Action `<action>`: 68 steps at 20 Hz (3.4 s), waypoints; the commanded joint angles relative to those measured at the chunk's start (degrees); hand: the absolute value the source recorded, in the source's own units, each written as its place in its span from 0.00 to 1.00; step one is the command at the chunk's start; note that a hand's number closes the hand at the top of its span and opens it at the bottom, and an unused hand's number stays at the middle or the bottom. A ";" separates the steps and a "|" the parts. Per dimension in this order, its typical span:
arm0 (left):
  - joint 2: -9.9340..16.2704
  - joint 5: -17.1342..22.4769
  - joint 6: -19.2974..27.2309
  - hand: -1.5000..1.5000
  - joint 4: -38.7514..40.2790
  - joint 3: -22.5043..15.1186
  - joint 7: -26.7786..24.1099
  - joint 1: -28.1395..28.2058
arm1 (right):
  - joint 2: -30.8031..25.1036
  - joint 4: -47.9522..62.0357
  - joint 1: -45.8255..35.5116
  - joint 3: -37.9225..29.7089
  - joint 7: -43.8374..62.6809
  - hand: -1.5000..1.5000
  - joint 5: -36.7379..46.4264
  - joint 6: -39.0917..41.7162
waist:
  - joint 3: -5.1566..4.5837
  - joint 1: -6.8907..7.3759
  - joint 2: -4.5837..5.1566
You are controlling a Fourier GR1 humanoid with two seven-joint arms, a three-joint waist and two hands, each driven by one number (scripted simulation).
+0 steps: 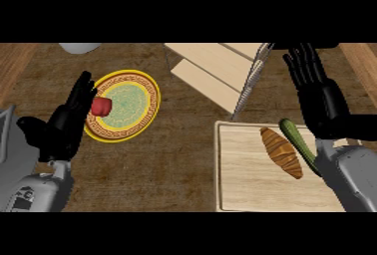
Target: Pick the croissant from the tray and place it in the tiered shelf
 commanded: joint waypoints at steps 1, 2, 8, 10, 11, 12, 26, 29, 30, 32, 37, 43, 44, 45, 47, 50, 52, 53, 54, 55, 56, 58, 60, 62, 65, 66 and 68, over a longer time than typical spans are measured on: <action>-0.24 -2.35 -0.31 0.50 0.73 -0.96 -0.17 1.37 | 2.03 -1.91 0.85 1.71 0.92 1.00 4.24 -1.50 | -1.15 0.85 -0.23; -0.17 -1.41 -0.19 0.50 2.25 0.29 -0.87 4.20 | -0.84 -0.72 2.62 0.88 0.05 1.00 3.68 1.71 | -1.15 0.87 -0.20; 5.46 2.06 -3.75 0.50 5.88 6.01 -0.38 10.82 | -7.57 10.00 7.43 1.28 3.91 1.00 21.23 -17.20 | -1.84 -0.76 -0.02; 5.66 2.85 -4.86 0.50 5.97 6.19 -0.64 11.87 | -3.77 9.39 9.12 4.60 2.67 1.00 27.86 -25.72 | -1.45 0.34 -0.41; 5.92 4.11 -6.52 0.50 5.75 6.73 -2.07 14.31 | 0.11 5.92 12.06 7.95 2.53 0.00 29.71 -28.87 | -1.33 0.56 -0.63; 6.91 5.70 -8.34 0.50 8.25 8.79 -3.39 12.78 | 3.63 5.07 12.49 11.89 3.24 0.00 31.43 -28.90 | -1.26 0.78 -0.31; 7.28 4.85 -10.23 0.50 9.60 9.52 -5.38 15.14 | -13.46 -10.72 15.60 19.43 49.45 0.00 62.18 -15.95 | -1.66 -0.66 -0.96; 7.05 5.01 -9.83 0.50 10.02 9.51 -3.98 12.53 | -15.67 -13.04 12.61 22.42 56.58 0.00 62.08 -3.37 | -1.60 0.05 -0.55; 6.67 4.92 -10.19 0.50 8.61 8.90 -4.65 14.44 | -16.67 -13.33 12.02 23.79 58.14 0.00 61.46 0.87 | -1.61 1.06 -0.62; 5.94 3.89 -9.36 0.50 11.66 8.90 -6.34 12.39 | -16.13 -14.04 9.59 26.27 63.04 0.00 61.56 8.04 | -1.63 0.98 -0.21; 6.95 6.30 -12.07 0.50 11.28 10.57 -5.89 13.37 | -17.87 -22.09 6.72 27.08 73.60 0.00 59.23 22.70 | -1.31 0.89 -0.38; 7.38 4.90 -13.26 0.50 14.61 11.79 -7.98 11.94 | -12.70 -15.81 4.93 24.51 72.91 0.00 59.84 28.26 | -1.18 1.01 -0.18; 6.32 4.24 -12.40 0.50 13.31 11.32 -8.24 12.92 | -12.23 -16.42 4.26 23.72 73.33 0.00 59.91 30.11 | -1.18 1.07 -0.21; 5.48 4.58 -11.31 0.50 7.37 9.84 -2.75 13.93 | -11.57 -14.81 3.54 22.81 72.45 0.00 59.74 30.66 | -1.14 1.28 -0.25; 4.70 2.50 -10.06 0.50 8.72 9.76 -5.04 13.83 | -6.45 -9.90 2.10 23.95 71.82 0.00 62.24 29.81 | -1.15 1.36 -0.17; 5.68 3.54 -11.50 0.50 10.90 10.58 -1.55 8.19 | -7.62 -10.04 3.86 22.17 70.01 0.00 62.77 31.51 | -1.15 0.92 -0.18; 6.37 4.43 -13.44 0.50 9.89 12.86 -6.29 14.86 | -9.18 -6.41 6.83 20.78 65.01 0.00 65.74 27.86 | -1.14 1.12 -0.22; 6.87 3.44 -13.21 0.50 13.28 12.82 -5.31 9.27 | -9.57 -4.19 4.42 17.83 62.41 0.00 63.98 30.29 | -1.15 0.93 -0.14; 4.30 2.18 -11.73 0.50 12.29 11.72 -5.90 11.49 | -6.67 -3.13 6.29 19.08 62.05 0.00 68.32 27.89 | -1.14 0.99 -0.18; 4.15 2.46 -12.13 0.50 14.08 12.15 -7.53 10.40 | -9.25 -2.73 9.12 18.39 59.09 0.00 68.50 25.74 | -1.14 0.82 -0.17; 5.61 2.23 -13.57 0.50 13.35 13.12 -5.96 10.70 | -5.11 -3.64 6.01 16.50 61.75 0.00 69.31 30.72 | -1.15 0.97 -0.19; 4.07 1.89 -12.62 0.50 11.47 12.81 -4.86 10.72 | -4.94 -0.92 7.68 15.08 57.33 0.00 71.85 28.72 | -1.14 0.98 -0.20; 3.33 1.14 -13.00 0.50 12.64 13.22 -6.69 12.13 | -4.30 -3.68 9.83 14.18 56.53 0.00 73.18 30.14 | -1.15 0.91 -0.21; 3.77 1.99 -13.99 0.50 7.81 12.83 -4.61 14.45 | -5.02 5.62 7.58 12.12 48.99 0.00 73.59 26.07 | -1.13 1.22 -0.18; 4.95 2.28 -15.67 0.50 14.12 15.75 -7.38 10.79 | 1.86 2.42 6.62 13.23 55.35 0.00 77.06 29.74 | -1.16 1.01 -0.18; 3.63 1.23 -15.15 0.50 12.57 14.58 -6.31 11.59 | -3.03 3.73 9.22 9.03 47.77 0.00 76.04 29.07 | -1.14 0.93 -0.19; 1.93 -0.75 -13.20 0.50 15.36 13.23 -6.46 8.74 | 2.13 10.33 4.58 9.58 48.64 0.00 78.96 27.84 | -1.14 1.07 -0.12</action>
